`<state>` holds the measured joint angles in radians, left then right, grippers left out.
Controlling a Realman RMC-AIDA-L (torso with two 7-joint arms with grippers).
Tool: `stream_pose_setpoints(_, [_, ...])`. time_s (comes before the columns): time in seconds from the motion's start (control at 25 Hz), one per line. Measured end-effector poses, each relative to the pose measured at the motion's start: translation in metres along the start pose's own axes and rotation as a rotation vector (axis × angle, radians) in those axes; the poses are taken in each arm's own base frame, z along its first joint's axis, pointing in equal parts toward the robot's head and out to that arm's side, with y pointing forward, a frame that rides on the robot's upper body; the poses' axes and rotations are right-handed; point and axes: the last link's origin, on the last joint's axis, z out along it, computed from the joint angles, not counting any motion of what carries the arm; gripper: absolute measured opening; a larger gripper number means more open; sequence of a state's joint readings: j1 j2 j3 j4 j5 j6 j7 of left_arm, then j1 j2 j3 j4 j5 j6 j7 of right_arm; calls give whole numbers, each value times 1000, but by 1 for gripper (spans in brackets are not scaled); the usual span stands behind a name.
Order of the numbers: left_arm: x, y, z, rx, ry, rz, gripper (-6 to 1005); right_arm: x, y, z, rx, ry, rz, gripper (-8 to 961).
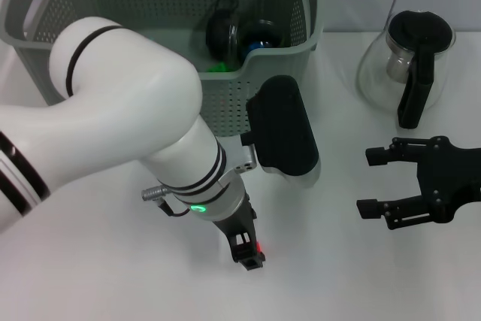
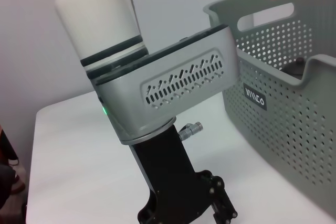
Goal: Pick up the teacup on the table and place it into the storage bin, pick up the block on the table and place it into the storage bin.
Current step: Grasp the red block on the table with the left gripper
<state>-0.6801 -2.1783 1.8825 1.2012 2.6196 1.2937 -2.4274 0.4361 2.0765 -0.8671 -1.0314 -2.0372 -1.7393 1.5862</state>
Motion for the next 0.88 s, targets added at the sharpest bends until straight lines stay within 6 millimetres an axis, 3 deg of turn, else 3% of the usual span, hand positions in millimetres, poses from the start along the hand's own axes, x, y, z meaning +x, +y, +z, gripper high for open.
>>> stream_pose_setpoints(0.32, [0,1,1,2,-3,3,547,-1,-2,1,6,-2,-2,952])
stream_pose_setpoints(0.88, [-1,7,5,3,-25,24,470,-3,-6,6,10,-6,5,951])
